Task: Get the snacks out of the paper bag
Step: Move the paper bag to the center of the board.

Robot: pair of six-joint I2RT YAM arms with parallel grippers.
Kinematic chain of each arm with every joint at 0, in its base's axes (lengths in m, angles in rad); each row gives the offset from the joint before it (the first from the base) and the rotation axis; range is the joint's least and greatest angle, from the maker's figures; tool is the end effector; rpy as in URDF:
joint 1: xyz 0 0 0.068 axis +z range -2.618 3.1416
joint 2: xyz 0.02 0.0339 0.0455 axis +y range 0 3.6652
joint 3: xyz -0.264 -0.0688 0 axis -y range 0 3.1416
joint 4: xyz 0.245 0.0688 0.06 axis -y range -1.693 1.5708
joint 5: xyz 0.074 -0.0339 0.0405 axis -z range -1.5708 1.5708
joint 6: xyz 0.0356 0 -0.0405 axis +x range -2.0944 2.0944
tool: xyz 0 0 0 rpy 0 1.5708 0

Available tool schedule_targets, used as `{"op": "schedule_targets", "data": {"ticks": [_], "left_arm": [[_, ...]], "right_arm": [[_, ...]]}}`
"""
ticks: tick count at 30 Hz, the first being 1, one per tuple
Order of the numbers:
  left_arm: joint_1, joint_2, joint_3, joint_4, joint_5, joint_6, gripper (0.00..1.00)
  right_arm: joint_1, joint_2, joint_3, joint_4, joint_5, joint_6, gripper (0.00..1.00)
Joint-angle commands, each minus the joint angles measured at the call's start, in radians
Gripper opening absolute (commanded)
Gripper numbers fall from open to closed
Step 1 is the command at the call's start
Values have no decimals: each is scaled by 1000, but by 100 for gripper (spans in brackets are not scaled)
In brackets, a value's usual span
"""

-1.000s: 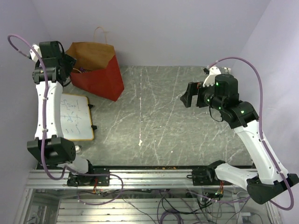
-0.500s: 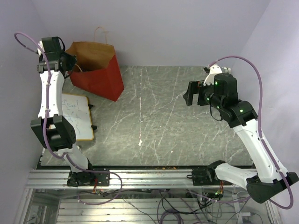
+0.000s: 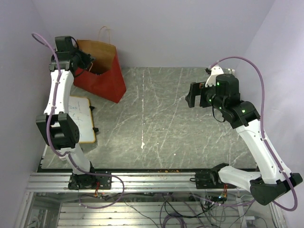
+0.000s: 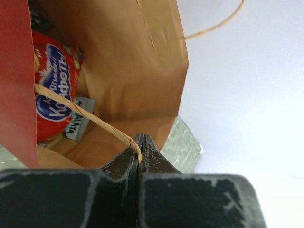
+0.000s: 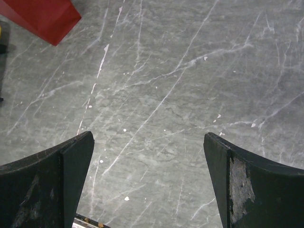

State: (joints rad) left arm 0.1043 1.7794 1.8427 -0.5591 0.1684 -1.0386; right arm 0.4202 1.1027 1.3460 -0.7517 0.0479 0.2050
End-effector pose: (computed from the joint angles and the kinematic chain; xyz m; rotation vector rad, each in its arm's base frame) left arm 0.4097 0.0369 0.3953 -1.0681 1.8604 -0.7365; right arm 0.2015 0.0882 0.4130 -0.1957 2.0864 0.3308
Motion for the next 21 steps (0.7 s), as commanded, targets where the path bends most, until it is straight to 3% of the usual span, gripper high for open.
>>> {"op": "schedule_targets", "data": {"ticks": [1,7,21], "left_arm": [[-54,-3,41,72,95,-9,7],[-109,-5,32,69,126,-8,7],[-379,-64,-92,116,123,-55,7]], "right_arm": [[1,-4,10,19,-20,6,100],[1,-16,2,18,-45,29,100],[2,-22,0,24,-101,56,100]]}}
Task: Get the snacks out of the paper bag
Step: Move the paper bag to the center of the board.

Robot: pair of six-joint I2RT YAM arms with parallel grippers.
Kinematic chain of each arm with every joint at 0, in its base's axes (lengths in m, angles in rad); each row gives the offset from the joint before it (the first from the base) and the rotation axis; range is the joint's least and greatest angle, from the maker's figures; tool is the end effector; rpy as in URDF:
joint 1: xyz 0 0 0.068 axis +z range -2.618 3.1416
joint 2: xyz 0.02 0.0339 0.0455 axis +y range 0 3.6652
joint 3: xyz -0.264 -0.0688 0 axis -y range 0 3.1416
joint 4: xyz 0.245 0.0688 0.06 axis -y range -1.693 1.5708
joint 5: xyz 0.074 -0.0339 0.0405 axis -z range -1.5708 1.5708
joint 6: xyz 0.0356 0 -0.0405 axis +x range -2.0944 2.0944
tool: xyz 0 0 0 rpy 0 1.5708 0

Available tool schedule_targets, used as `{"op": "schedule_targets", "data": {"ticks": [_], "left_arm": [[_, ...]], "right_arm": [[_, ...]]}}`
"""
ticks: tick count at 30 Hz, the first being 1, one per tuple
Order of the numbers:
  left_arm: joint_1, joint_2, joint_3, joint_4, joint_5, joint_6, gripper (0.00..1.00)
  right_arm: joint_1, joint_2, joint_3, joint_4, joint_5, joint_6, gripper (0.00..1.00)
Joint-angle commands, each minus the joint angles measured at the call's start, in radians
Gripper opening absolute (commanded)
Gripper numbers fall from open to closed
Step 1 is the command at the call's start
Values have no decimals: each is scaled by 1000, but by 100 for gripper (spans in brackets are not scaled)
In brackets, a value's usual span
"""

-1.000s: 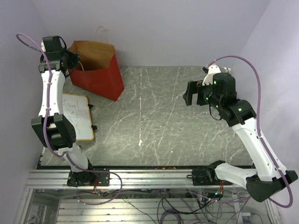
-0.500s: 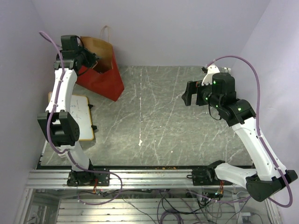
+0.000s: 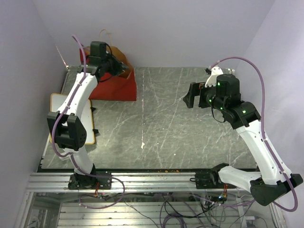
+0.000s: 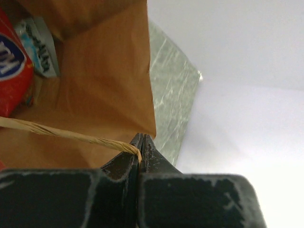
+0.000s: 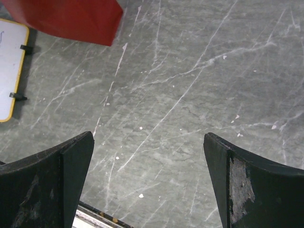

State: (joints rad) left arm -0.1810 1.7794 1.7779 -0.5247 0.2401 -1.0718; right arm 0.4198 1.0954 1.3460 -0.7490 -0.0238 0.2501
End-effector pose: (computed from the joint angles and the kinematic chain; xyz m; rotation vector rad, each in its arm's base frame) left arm 0.4054 -0.0828 0.3769 -0.8243 2.0877 -0.9744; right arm 0.1986 0.0896 0.4147 -0.1926 2.0892 0.4334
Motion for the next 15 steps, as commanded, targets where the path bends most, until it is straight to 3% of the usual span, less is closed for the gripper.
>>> {"op": "schedule_targets", "data": {"ticks": [1,11,15], "left_arm": [[-119,-67,-38,86,50,-25,7],[-331,-133,-103,53,22,-21,7],[-386,-230,-208,22,10,-27,7]], "right_arm": [[2,-15,2,19,-34,12,100],[2,-19,-2,22,-51,29,100],[2,-8,-1,41,-71,39,100]]}}
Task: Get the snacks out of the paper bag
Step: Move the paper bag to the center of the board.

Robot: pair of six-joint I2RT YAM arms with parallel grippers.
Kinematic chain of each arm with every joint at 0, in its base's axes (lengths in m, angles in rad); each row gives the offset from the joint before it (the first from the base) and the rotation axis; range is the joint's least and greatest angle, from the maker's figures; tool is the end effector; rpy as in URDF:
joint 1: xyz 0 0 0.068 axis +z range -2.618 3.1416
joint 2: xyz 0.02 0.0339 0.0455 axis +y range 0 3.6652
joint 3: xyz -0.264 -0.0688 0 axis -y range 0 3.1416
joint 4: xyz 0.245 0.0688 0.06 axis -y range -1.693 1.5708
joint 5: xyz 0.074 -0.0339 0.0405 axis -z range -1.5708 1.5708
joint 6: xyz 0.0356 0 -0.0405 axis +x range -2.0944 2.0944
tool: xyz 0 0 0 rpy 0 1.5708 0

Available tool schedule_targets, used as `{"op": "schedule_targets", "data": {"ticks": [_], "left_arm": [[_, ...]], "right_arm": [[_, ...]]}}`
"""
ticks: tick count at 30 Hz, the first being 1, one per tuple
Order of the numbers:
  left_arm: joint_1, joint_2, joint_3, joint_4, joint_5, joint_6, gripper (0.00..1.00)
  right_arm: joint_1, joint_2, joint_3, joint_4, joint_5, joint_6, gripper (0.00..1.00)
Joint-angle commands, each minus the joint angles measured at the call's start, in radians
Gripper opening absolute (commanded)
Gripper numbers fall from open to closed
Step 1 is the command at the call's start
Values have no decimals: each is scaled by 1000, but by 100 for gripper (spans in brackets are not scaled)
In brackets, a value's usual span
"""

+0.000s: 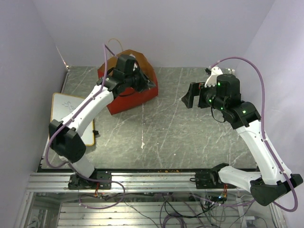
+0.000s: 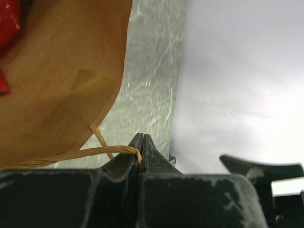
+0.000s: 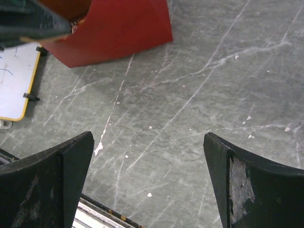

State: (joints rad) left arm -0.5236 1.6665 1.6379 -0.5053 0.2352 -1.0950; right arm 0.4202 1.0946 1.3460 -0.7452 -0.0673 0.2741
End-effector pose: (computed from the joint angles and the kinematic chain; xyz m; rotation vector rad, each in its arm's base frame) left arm 0.3296 -0.1999 0.3740 -0.5059 2.2794 -1.1519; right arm 0.1979 0.0910 0.4153 -0.1954 2.0919 0.4934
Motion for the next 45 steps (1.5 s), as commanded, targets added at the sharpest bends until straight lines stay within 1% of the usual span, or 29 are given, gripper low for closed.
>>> {"op": "schedule_targets", "data": {"ticks": [1,4,11,15,19,23,25,29,33,35,37,39,40,43,45], "left_arm": [[-50,-159,-115,-9,9,-9,7],[-60,-260,-213,-46,5,-15,7],[-60,-454,-316,-279,-12,44,7],[-59,-567,-386,-397,-41,50,7],[-59,-662,-448,-466,-44,50,7],[-59,-694,-390,-628,-109,103,7],[-59,-695,-351,-682,-145,120,7],[-59,-690,-312,-719,-197,152,7],[-59,-624,-243,-781,-273,218,7],[-58,-595,-197,-794,-317,256,7],[-57,-564,-155,-800,-340,293,7],[-58,-541,-130,-811,-358,321,7],[-58,-533,-119,-814,-362,336,7],[-58,-507,-75,-833,-392,376,7],[-56,-499,-50,-839,-412,377,7]], "right_arm": [[2,0,3,41,-38,15,100],[2,30,19,53,-78,17,100],[19,130,47,117,-200,39,100],[66,211,96,153,-212,39,100],[102,298,156,192,-211,43,100],[117,406,225,250,-232,69,100],[120,471,273,275,-236,85,100],[125,623,431,299,-245,101,98],[127,773,600,307,-191,73,97],[126,867,695,302,-184,58,94],[126,950,818,267,-178,29,89],[126,1012,907,246,-182,16,79],[126,1026,926,250,-189,13,74],[125,1028,928,299,-191,17,37],[124,1009,936,291,-165,22,18]]}}
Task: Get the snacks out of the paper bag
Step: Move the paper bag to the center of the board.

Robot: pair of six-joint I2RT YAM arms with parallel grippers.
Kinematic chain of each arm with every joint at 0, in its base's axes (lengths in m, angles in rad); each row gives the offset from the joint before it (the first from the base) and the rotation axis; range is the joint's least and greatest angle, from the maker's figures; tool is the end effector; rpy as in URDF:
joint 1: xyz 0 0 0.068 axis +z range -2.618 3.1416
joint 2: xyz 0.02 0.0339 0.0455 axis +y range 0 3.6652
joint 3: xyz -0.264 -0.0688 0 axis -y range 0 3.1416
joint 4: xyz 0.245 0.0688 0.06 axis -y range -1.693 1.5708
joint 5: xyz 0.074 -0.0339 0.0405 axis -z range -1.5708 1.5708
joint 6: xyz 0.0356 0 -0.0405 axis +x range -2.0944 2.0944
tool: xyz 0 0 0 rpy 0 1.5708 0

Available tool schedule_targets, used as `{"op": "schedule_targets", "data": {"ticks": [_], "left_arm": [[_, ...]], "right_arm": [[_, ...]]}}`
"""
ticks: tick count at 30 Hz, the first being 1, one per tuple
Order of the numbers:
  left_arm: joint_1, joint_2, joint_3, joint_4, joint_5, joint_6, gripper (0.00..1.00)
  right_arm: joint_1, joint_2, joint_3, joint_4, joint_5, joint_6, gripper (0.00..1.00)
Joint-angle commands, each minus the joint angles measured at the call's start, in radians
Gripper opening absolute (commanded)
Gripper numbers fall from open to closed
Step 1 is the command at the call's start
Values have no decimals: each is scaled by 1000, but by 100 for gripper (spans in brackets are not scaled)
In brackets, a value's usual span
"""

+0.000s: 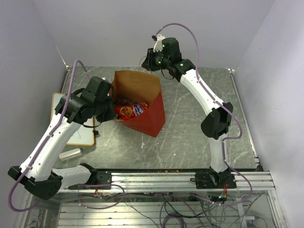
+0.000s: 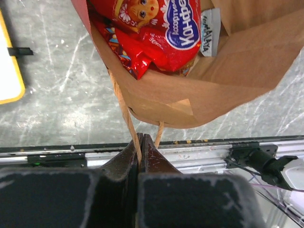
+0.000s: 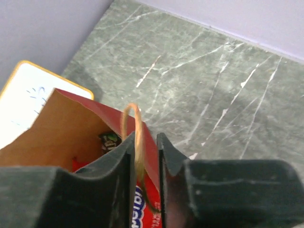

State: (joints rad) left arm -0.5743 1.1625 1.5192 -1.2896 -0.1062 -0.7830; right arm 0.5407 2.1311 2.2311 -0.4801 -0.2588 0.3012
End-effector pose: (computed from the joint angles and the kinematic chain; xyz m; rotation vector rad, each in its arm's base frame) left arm 0.1607 -0.0995 0.4097 -0.3099 2.5299 -0.4228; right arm 0.4229 0.2645 0.3811 -0.4176 1.9818 0.7980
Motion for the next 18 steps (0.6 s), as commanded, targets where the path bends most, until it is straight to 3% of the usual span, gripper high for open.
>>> {"op": "schedule_targets", "data": {"ticks": [1,3,12,18], "left_arm": [[-5,6,75,-51,-74,57,7],[-5,2,78,-28,-67,37,7],[2,-3,94,158,-78,-78,12],[36,129,228,133,-66,-24,11]], "right_arm": [[4,-43,49,13,37,-5,11],[4,-94,17,-19,51,-2,0],[7,-468,-370,-74,38,39,0],[14,-625,-512,-87,5,87,0]]}}
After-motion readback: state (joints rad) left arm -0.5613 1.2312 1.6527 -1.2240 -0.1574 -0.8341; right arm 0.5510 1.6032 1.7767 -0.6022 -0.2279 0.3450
